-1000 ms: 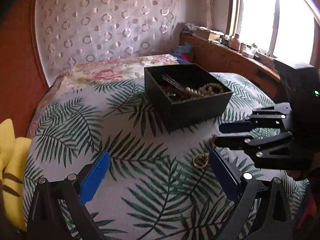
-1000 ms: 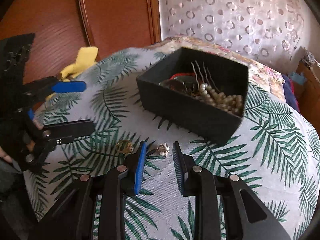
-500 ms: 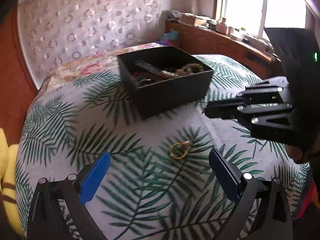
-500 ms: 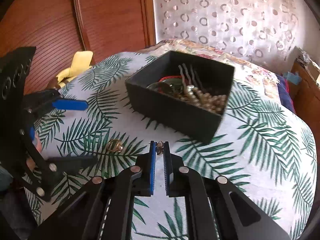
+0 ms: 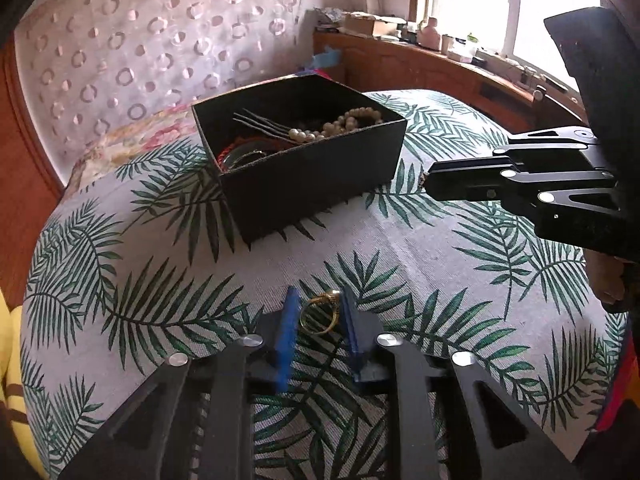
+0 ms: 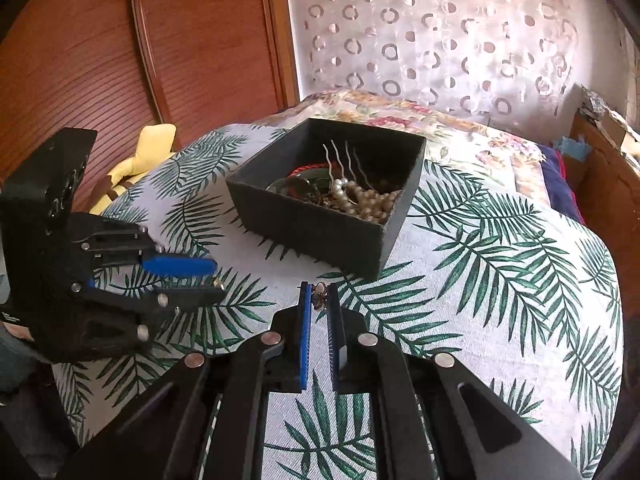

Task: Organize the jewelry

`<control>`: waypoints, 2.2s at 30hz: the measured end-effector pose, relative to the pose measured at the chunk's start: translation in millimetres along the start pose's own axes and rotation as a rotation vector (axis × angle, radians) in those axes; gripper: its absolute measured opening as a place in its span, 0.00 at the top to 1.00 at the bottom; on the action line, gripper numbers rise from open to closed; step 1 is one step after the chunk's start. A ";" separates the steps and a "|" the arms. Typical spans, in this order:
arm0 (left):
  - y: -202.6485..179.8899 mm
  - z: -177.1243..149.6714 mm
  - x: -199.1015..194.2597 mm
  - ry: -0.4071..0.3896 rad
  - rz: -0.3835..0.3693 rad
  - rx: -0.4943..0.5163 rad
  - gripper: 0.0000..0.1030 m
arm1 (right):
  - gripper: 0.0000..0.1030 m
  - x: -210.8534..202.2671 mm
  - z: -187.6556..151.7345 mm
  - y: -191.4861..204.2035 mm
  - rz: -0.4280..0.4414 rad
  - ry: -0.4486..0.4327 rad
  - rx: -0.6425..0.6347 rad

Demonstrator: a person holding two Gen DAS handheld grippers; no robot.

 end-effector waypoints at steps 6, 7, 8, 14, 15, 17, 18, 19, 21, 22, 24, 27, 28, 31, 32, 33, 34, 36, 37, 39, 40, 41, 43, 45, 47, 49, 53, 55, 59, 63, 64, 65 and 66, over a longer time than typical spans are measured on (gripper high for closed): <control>-2.5 0.3 -6.8 -0.035 0.007 -0.010 0.82 | 0.92 -7.1 6.1 1.0 0.002 -0.028 0.002; -2.0 1.3 -10.1 -0.046 0.004 -0.014 0.82 | 0.92 -8.9 8.5 0.7 0.001 -0.035 0.004; -1.7 2.5 -12.5 -0.053 0.006 -0.016 0.82 | 0.92 -10.4 11.7 0.9 -0.001 -0.043 0.005; 3.3 23.7 -35.7 -0.124 0.019 -0.035 0.82 | 0.92 -19.0 33.3 -4.9 0.000 -0.089 0.026; 5.1 28.6 -39.2 -0.136 0.021 -0.037 0.82 | 0.92 -19.6 38.4 -7.1 0.003 -0.095 0.033; 10.0 38.2 -43.8 -0.154 0.022 -0.049 0.82 | 0.92 -19.2 43.8 -9.2 0.005 -0.100 0.040; 12.5 42.7 -44.8 -0.158 0.020 -0.057 0.82 | 0.92 -18.8 47.6 -10.2 0.005 -0.102 0.042; 14.6 46.2 -45.3 -0.162 0.017 -0.063 0.82 | 0.92 -18.0 51.0 -11.0 0.003 -0.103 0.041; 20.6 55.4 -46.0 -0.173 0.006 -0.078 0.82 | 0.91 -14.6 56.0 -13.2 0.000 -0.097 0.045; 23.3 59.6 -44.5 -0.172 0.004 -0.085 0.82 | 0.91 -11.7 58.6 -14.1 -0.002 -0.089 0.047; 28.0 66.5 -41.6 -0.174 0.008 -0.095 0.82 | 0.91 -7.0 61.4 -14.9 -0.009 -0.078 0.046; 34.8 75.1 -36.4 -0.167 0.007 -0.113 0.81 | 0.90 -1.8 63.8 -16.1 -0.016 -0.072 0.050; 36.2 76.8 -35.9 -0.172 0.012 -0.119 0.81 | 0.90 -1.2 64.3 -17.0 -0.016 -0.072 0.053; 40.3 81.4 -34.5 -0.182 0.016 -0.130 0.80 | 0.80 -0.4 64.1 -19.5 -0.023 -0.075 0.062; 41.9 82.1 -34.1 -0.184 0.018 -0.135 0.78 | 0.76 -0.6 63.7 -20.0 -0.022 -0.076 0.064; 42.4 82.6 -34.2 -0.187 0.019 -0.138 0.73 | 0.75 -0.5 63.6 -20.3 -0.022 -0.076 0.066; 42.9 83.1 -34.6 -0.191 0.019 -0.141 0.70 | 0.75 -0.5 63.4 -21.1 -0.025 -0.077 0.067; 43.5 83.6 -35.4 -0.194 0.022 -0.142 0.67 | 0.75 -1.6 62.1 -22.5 -0.032 -0.079 0.070; 43.7 83.6 -36.5 -0.197 0.028 -0.145 0.60 | 0.75 -3.2 61.3 -23.6 -0.036 -0.082 0.073; 43.8 81.7 -40.5 -0.212 0.040 -0.151 0.47 | 0.75 -10.0 57.9 -23.9 -0.041 -0.101 0.085; 43.5 79.7 -44.3 -0.223 0.050 -0.155 0.40 | 0.75 -14.4 55.7 -23.3 -0.048 -0.113 0.092; 43.4 77.6 -47.0 -0.232 0.058 -0.160 0.35 | 0.73 -19.9 53.2 -21.6 -0.060 -0.130 0.097; 42.2 72.4 -55.4 -0.255 0.075 -0.171 0.20 | 0.64 -31.9 47.1 -17.1 -0.081 -0.167 0.101; 40.1 65.8 -66.2 -0.280 0.095 -0.181 0.13 | 0.57 -43.9 41.5 -12.8 -0.099 -0.200 0.107; 37.5 59.2 -76.5 -0.308 0.124 -0.190 0.07 | 0.51 -56.4 36.3 -10.0 -0.113 -0.234 0.113; 34.6 52.9 -85.6 -0.328 0.134 -0.196 0.08 | 0.42 -68.2 30.6 -6.0 -0.125 -0.266 0.118; 31.9 39.1 -100.9 -0.353 0.117 -0.218 0.08 | 0.26 -87.4 21.0 -0.5 -0.138 -0.321 0.143; 29.9 32.4 -106.2 -0.356 0.115 -0.219 0.07 | 0.15 -96.5 13.5 1.2 -0.134 -0.351 0.167; 30.0 17.3 -114.9 -0.363 0.143 -0.244 0.07 | 0.03 -107.9 -1.4 3.9 -0.155 -0.392 0.192; 29.9 3.2 -122.0 -0.366 0.171 -0.263 0.07 | 0.03 -112.5 -13.7 6.9 -0.186 -0.403 0.214; 30.6 -0.2 -123.5 -0.367 0.179 -0.269 0.07 | 0.03 -113.5 -16.9 7.6 -0.193 -0.403 0.218; 31.3 -3.1 -125.2 -0.368 0.186 -0.275 0.07 | 0.03 -113.5 -20.0 7.8 -0.203 -0.398 0.228; 31.4 -6.2 -127.0 -0.368 0.196 -0.283 0.07 | 0.02 -113.1 -20.4 10.2 -0.205 -0.395 0.232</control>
Point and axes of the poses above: each gripper's, at about its wrist camera, not at the fingertips, and x roughly the way its jaws point, y to its left, z to its top, the point moved 1 cm from there along x, roughly the way its jaws point, and after that the axes turned 13 degrees about y, right-handed, at the moved point
